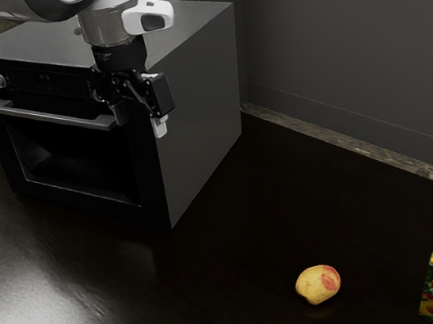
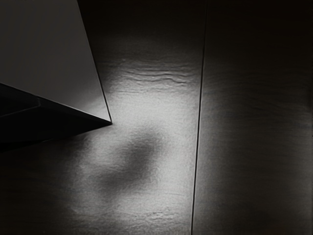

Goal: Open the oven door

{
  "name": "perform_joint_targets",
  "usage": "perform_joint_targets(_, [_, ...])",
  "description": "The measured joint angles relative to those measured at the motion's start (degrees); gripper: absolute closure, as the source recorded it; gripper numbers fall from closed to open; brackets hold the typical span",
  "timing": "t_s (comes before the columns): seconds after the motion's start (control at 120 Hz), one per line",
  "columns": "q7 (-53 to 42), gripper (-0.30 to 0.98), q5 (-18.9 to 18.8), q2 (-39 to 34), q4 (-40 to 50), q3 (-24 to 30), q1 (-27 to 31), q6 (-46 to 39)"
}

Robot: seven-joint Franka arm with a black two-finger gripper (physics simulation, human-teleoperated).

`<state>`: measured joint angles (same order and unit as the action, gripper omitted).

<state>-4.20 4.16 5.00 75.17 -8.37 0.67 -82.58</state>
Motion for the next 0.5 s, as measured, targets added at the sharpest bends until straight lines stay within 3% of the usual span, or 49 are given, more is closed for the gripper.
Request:
perform_joint_targets(0.192, [-0.11,0.00,0.92,-0.53,-0.39,-0.19,0.36,0.10])
perform_joint_targets(0.3, [-6.52,0.00,0.07,-11.77,-4.87,-3.87,-3.63,0.42])
perform_joint_targets(0.408, [-17.62,0.00,-6.81,-14.86,-1.97,-6.80,0.03,1.00])
perform_joint_targets(0.5, [-26.95,0.00,-11.63,-24.77,14.86,-8.51,0.34,-4.58])
